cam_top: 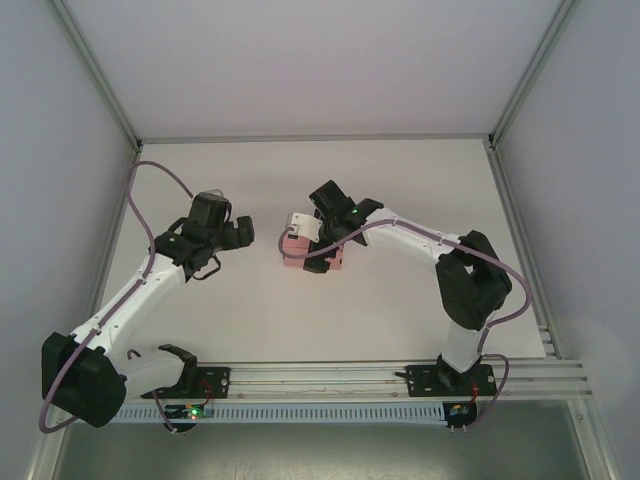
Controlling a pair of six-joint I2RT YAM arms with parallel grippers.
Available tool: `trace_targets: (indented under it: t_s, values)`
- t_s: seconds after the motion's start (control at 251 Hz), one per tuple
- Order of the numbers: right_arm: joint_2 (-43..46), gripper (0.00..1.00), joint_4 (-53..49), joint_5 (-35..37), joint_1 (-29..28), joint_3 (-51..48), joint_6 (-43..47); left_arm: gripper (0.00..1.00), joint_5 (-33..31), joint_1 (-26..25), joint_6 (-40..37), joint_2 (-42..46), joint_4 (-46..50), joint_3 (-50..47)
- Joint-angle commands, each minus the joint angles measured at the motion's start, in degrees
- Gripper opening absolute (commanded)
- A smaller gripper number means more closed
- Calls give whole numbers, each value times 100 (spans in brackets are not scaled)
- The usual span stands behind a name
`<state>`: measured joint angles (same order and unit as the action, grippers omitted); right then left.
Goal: Assemble paper box
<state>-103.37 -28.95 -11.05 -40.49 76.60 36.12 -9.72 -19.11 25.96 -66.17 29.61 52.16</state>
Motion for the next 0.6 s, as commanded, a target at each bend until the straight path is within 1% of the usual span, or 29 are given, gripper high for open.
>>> trace_targets:
  t_s: [0.0,0.16,0.263,0.355,0.439,0.487,0.515,0.571,0.599]
  values:
    - [-92,98,-168,351,32,225,211,100,-118,-12,7,89,110,-85]
    - [-316,98,-225,365,50,367,333,100,-60,-22,-11,79,80,-102]
    - [-535,91,-507,246,67,617,442,100,-14,-17,-14,78,80,-106]
    - [-754,78,-870,159,85,895,516,100,5,-16,-19,100,78,-113]
    - [-837,58,-1117,68,94,1057,545,100,26,-21,-20,121,78,-131]
    - [-825,42,-1169,60,98,1076,562,100,44,-17,-26,131,76,-136]
    - [-794,36,-1192,51,94,1068,572,100,46,-26,-17,131,72,-140]
    - [-726,32,-1166,152,94,1029,565,100,43,-18,-18,140,72,-152]
    - [-670,29,-1134,271,90,1003,535,100,34,-20,-20,140,72,-160]
